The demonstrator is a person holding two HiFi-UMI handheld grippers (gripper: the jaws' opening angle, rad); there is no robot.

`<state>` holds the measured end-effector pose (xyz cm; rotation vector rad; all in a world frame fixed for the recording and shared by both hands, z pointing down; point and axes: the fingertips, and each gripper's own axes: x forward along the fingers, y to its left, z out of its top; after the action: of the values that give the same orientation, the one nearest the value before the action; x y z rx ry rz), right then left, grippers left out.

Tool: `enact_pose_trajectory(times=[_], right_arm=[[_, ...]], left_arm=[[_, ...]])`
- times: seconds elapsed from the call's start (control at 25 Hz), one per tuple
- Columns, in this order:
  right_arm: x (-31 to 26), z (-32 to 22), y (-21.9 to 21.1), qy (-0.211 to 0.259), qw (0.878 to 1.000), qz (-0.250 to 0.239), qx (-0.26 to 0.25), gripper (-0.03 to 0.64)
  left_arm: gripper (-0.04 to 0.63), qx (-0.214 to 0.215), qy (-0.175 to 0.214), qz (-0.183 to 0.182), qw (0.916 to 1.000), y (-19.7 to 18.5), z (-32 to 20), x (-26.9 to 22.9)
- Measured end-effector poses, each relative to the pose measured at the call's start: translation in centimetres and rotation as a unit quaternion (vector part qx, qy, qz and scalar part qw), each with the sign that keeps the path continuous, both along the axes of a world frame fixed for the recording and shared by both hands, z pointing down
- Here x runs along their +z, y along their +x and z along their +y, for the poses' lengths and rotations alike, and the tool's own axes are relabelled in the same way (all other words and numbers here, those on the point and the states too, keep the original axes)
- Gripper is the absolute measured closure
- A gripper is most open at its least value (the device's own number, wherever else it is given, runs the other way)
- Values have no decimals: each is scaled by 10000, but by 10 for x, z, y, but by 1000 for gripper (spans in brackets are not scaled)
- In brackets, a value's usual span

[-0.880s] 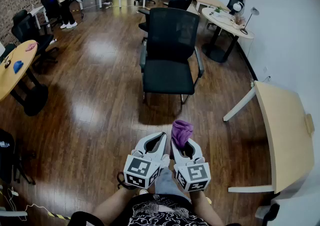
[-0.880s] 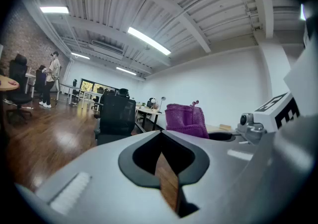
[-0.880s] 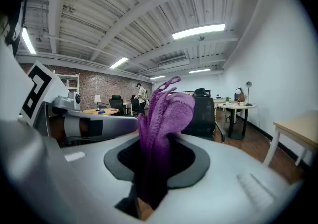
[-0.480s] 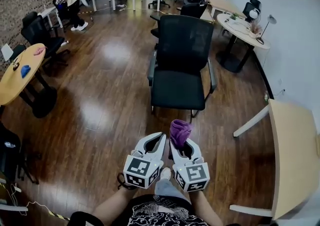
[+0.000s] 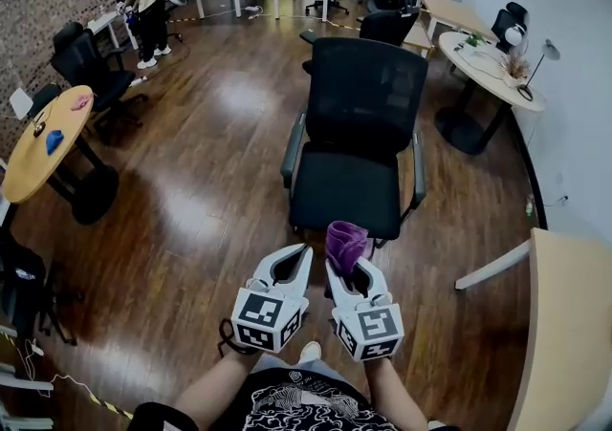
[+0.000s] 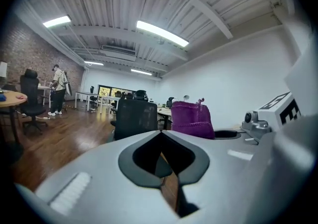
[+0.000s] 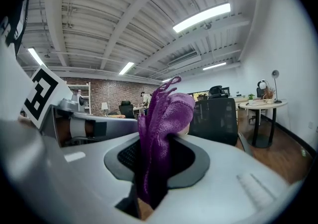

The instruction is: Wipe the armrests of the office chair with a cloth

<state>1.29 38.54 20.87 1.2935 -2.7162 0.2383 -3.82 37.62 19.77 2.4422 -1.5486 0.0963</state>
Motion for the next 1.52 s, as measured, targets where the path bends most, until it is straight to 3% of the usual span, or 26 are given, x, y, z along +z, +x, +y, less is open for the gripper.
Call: enact_pose_trajectory(times=[0.52,1.08,1.52], right_arm=[[25,-128,-43,-111,9983,244,-527,522],[41,-309,-149,-363,9955,697,-524,522],[78,-452,-178,-515,9931,960,-440,522]], left_arm=[[591,-377,-106,160,9991,-32,-130,26],[591,-222,-302,333,9987,-130,-306,43],[591,-394,-500,457,9969,-170,-419,76]])
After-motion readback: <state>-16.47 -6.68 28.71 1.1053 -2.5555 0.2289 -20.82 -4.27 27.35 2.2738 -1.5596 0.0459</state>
